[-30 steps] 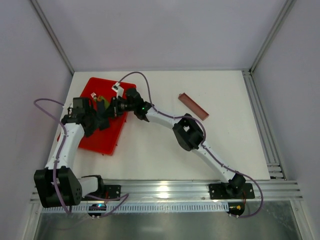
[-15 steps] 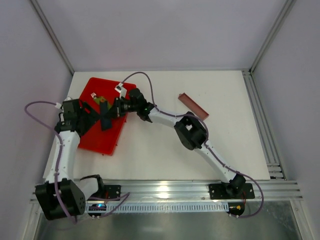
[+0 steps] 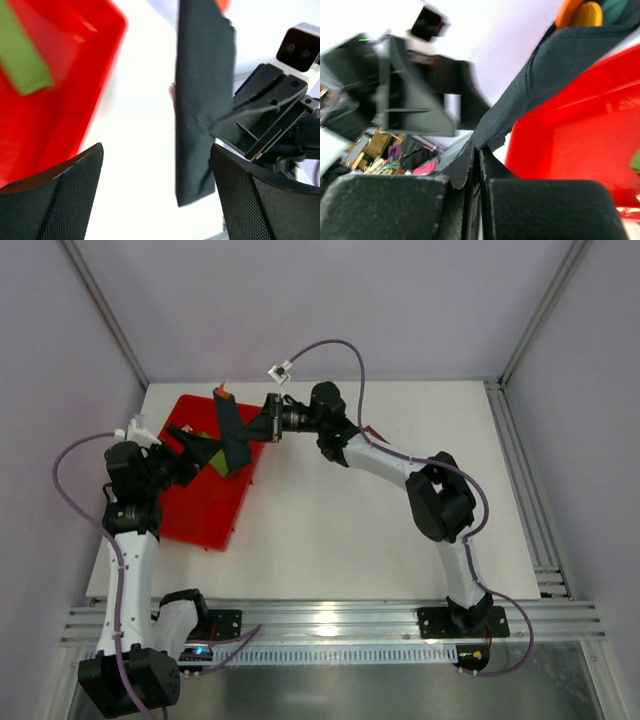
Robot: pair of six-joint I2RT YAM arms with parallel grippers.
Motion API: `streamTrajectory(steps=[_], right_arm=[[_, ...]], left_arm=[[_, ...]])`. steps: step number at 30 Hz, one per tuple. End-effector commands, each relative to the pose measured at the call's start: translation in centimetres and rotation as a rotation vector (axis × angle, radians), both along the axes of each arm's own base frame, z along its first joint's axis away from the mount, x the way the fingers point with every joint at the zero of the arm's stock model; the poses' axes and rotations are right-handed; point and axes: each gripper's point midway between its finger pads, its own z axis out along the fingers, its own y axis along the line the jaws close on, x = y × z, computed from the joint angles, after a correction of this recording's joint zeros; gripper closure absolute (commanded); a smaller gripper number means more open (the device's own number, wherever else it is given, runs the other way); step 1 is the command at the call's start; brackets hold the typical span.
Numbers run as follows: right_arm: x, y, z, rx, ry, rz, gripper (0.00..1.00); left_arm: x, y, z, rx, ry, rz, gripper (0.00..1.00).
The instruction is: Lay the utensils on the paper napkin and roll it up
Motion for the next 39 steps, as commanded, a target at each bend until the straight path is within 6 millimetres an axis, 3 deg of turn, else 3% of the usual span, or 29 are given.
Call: streamTrajectory(steps=[1,3,4,5,6,8,15,20,26,39], right_arm=[[-4.6,-2.3,5.0,0.121,-0.133,0.11,0.96],[-5.8,-3.2,4.5,0.125,-0.126,0.132,0.96],[-6.5,-3.8,5.7,0.157,-0.154,0.141,0.96],[-7.0,-4.1,5.9,0.16,-0.147,0.152,0.96],[-7.4,-4.4,5.4,0.155,-0.136,0.157,0.96],[-8.4,-4.9,6.3,0.179,-0.157,0.171,0.96],[-9.3,-5.3,6.4,0.188,-0.144,0.17,0.96],[-9.2,-5.2,6.8,0.207,-0.139,0.166,0.96],[-9.0,-5.0,7.6,0.219,-0.155,0.168,0.96],[-8.6,-4.7,8.1,0.24,-0.16,0.163,0.96]], left_arm=[[-0.7,-2.9,2.8,-0.134,-0.109,-0.16,0.14],[-0.5,-3.3,4.2,-0.147,-0.194,-0.189,0.12],[-0.9,-3.7,3.9,-0.193,-0.182,-0.209,0.12],[-0.6,-3.9,5.4,-0.189,-0.262,-0.229,0.12],[-0.8,-4.2,5.7,-0.205,-0.282,-0.255,0.13],[-1.1,-4.9,6.2,-0.28,-0.294,-0.295,0.13],[-2.7,-6.4,8.8,-0.302,-0.45,-0.413,0.1],[-2.7,-7.4,7.2,-0.312,-0.39,-0.438,0.11],[-2.6,-7.2,5.1,-0.282,-0.329,-0.404,0.11],[-3.2,-7.4,4.3,-0.319,-0.331,-0.405,0.11]])
